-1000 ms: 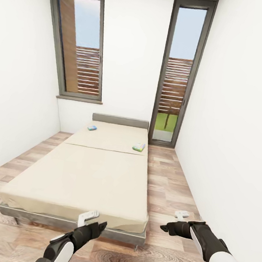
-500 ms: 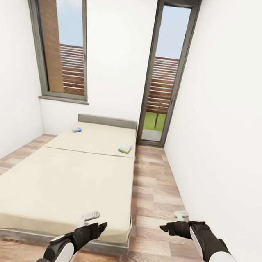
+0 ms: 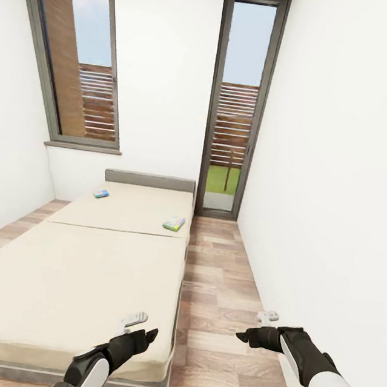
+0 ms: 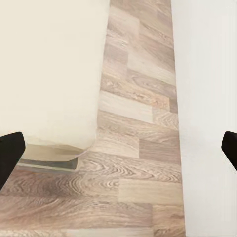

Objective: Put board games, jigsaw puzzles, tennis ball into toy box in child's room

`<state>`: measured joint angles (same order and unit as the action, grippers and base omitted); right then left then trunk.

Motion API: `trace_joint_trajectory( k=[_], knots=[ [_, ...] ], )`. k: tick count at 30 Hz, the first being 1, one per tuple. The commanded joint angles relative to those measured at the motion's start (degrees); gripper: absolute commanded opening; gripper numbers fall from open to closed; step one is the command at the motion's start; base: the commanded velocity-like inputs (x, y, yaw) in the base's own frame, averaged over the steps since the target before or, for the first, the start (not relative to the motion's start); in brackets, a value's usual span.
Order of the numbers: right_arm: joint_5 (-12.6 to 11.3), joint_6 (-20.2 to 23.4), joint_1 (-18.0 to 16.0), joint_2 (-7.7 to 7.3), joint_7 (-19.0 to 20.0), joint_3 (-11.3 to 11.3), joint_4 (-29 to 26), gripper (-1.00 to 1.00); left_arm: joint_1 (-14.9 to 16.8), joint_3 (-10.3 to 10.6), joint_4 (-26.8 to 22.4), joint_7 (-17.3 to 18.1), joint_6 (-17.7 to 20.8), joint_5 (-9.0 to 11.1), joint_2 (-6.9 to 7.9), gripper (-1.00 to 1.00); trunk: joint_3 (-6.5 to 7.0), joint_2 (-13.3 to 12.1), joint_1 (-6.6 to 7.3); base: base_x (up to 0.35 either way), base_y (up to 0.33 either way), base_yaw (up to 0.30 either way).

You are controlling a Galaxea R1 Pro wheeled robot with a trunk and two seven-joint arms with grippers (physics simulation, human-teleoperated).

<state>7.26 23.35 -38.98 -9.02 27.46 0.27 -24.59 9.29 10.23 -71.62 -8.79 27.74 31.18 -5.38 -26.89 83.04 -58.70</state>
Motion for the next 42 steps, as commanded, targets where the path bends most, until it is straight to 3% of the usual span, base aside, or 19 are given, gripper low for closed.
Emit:
trace_joint_trajectory(
  k=[1, 13, 23, 28, 34, 39, 42],
  knots=[
    [0.6, 0.1, 0.0, -0.02, 0.4, 0.0, -0.1, 1.0, 0.0, 0.0, -0.1, -0.5, 0.2, 0.6, 0.0, 1.0, -0.07, 0.0, -0.03, 0.251, -0.261, -0.001],
    [0.9, 0.5, 0.4, 1.25, 0.6, 0.1, 0.0, 1.0, 0.0, 0.1, -0.1, -0.5, 0.2, 0.6, 0.01, 1.0, -0.07, 0.0, -0.03, 0.25, -0.265, 0.0],
    [4.5, 0.5, 1.3, 2.56, 0.7, 0.1, 0.1, 1.0, 0.0, 0.1, -0.1, -0.5, 0.2, 0.6, 0.01, 1.0, -0.07, 0.0, -0.03, 0.249, -0.267, 0.0],
    [6.4, 0.5, 2.0, 3.92, 0.7, 0.2, 0.4, 1.0, 0.0, -0.1, 0.0, -0.5, 0.2, 0.6, 0.01, 1.0, -0.07, 0.0, -0.03, 0.227, -0.225, 0.0],
    [10.5, 0.6, 3.9, 5.8, 0.8, 2.7, 0.5, 1.0, 0.0, -0.5, 0.0, -0.5, 0.2, 0.8, 0.03, 1.0, -0.07, 0.0, -0.03, 0.115, -0.111, 0.0],
    [15.1, 0.8, 5.5, 7.09, 1.4, 7.6, 0.5, 1.0, 0.0, -0.8, 0.1, -0.6, 0.1, 1.1, 0.08, 1.0, -0.07, 0.0, -0.03, 0.046, -0.045, 0.048],
    [16.1, 0.8, 5.8, 7.43, 1.5, 8.6, 0.5, 1.0, 0.0, -0.9, 0.1, -0.6, 0.1, 1.1, 0.11, 1.0, -0.07, 0.0, -0.03, 0.02, -0.02, 0.172]
  ],
)
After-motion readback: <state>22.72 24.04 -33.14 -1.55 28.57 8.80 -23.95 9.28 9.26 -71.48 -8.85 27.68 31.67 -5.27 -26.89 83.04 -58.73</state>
